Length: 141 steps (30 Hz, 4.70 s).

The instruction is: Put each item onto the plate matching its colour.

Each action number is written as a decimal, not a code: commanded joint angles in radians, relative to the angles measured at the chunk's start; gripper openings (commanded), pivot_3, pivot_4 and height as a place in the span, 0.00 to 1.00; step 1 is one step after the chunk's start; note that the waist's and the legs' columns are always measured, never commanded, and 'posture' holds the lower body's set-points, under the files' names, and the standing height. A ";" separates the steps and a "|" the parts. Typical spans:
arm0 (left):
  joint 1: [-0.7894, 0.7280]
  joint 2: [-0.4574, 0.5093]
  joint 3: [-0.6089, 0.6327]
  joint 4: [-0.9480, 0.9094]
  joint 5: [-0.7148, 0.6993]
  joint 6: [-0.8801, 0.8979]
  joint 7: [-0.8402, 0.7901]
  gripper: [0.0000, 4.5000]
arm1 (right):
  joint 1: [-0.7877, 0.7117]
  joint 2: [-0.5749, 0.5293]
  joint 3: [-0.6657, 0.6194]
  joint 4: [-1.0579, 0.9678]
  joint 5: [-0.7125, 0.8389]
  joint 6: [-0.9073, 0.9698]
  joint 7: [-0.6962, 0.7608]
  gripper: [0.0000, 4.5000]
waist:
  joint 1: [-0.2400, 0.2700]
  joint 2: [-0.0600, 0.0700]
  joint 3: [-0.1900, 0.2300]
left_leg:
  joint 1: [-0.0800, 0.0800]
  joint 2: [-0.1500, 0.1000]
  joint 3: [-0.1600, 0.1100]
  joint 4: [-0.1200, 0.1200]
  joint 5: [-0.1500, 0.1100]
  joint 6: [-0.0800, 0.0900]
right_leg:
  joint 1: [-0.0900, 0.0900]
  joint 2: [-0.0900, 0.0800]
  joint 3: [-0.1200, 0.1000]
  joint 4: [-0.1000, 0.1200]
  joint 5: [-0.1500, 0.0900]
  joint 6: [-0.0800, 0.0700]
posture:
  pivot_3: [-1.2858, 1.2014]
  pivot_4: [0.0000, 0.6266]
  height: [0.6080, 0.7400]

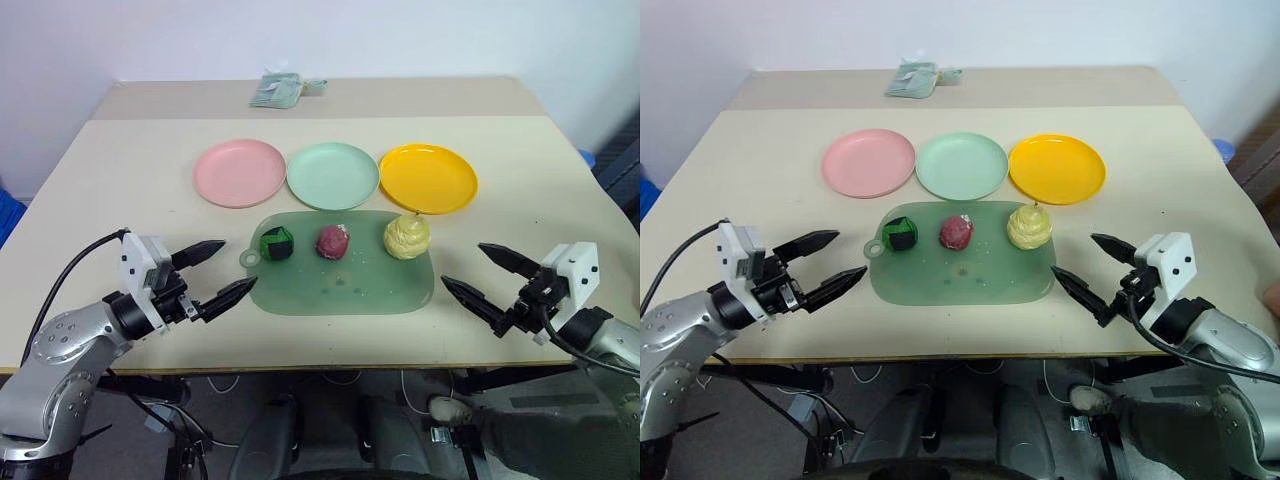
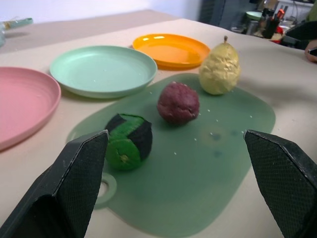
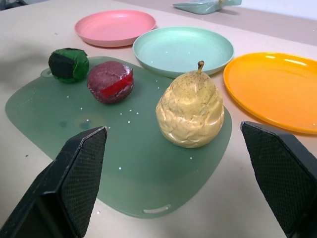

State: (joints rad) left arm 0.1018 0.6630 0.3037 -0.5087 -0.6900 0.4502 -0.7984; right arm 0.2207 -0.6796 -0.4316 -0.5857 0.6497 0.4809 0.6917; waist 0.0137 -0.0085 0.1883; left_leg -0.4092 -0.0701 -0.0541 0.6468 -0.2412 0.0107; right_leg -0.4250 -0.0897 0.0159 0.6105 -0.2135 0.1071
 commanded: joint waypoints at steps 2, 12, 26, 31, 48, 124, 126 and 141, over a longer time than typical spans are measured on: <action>-0.002 -0.002 0.019 -0.004 -0.007 -0.018 -0.002 1.00 | -0.003 -0.008 -0.032 -0.017 0.010 -0.020 0.009 0.98 | 0.000 0.000 0.000 | 0.000 0.000 0.000 0.000 0.000 0.000 | 0.000 0.000 0.000 0.000 0.000 0.000 | 0.52 0.24 1.00; -0.042 -0.013 -0.008 0.005 0.001 0.000 0.031 1.00 | -0.031 0.003 0.005 -0.014 -0.002 -0.055 0.024 0.98 | 0.000 0.000 0.000 | 0.000 0.000 0.000 0.000 0.000 0.000 | 0.000 0.000 0.000 0.000 0.000 0.000 | 0.52 0.24 1.00; -0.348 -0.013 -0.099 0.056 -0.065 0.343 0.268 1.00 | -0.229 -0.071 0.139 0.076 0.009 -0.148 0.297 0.98 | 0.001 -0.001 0.001 | 0.000 0.000 0.000 0.001 0.000 0.000 | 0.000 0.002 -0.002 0.000 0.000 0.001 | 0.52 0.24 1.00; -0.498 -0.031 -0.182 0.132 -0.026 0.415 0.304 1.00 | -0.324 -0.064 0.187 0.128 -0.021 -0.169 0.306 0.98 | 0.000 -0.002 0.001 | 0.000 -0.001 -0.001 0.002 0.000 0.000 | 0.001 0.002 -0.002 0.001 0.000 0.001 | 0.52 0.24 1.00; -0.645 -0.029 -0.419 0.385 0.182 0.453 0.187 0.83 | -0.295 -0.047 0.178 0.062 -0.033 -0.179 0.237 1.00 | 0.000 -0.002 0.001 | 0.000 -0.001 -0.001 0.001 0.000 0.000 | 0.000 0.001 -0.001 0.002 0.001 0.001 | 0.52 0.24 1.00; -0.912 -0.283 -0.649 0.607 0.514 0.355 -0.010 0.81 | 0.109 -0.070 -0.130 -0.149 0.014 -0.099 0.107 1.00 | 0.003 -0.003 0.001 | -0.001 -0.002 0.000 0.004 0.000 0.001 | 0.000 0.001 0.000 0.002 0.005 0.009 | 0.52 0.24 1.00; -0.911 -0.291 -0.639 0.603 0.512 0.352 -0.001 0.59 | 0.104 -0.072 -0.126 -0.149 0.015 -0.099 0.104 1.00 | 0.002 -0.003 0.001 | -0.001 -0.002 0.000 0.004 0.000 0.001 | 0.000 0.001 0.000 0.002 0.005 0.009 | 0.52 0.24 1.00; -1.109 -0.424 -0.136 1.041 0.463 0.191 0.507 0.42 | -0.407 -0.013 0.255 0.023 -0.100 -0.119 0.040 1.00 | 0.000 -0.004 0.002 | 0.000 -0.003 0.000 0.005 0.000 0.001 | 0.000 0.003 -0.002 0.003 0.005 0.009 | 0.52 0.24 1.00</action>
State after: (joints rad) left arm -0.9737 0.2323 0.1372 0.4923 -0.2408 0.7059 -0.3323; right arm -0.1547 -0.7026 -0.2153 -0.5773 0.5719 0.3833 0.7451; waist 0.0132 -0.0129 0.1900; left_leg -0.4095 -0.0729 -0.0540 0.6514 -0.2409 0.0112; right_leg -0.4252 -0.0872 0.0144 0.6142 -0.2082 0.1166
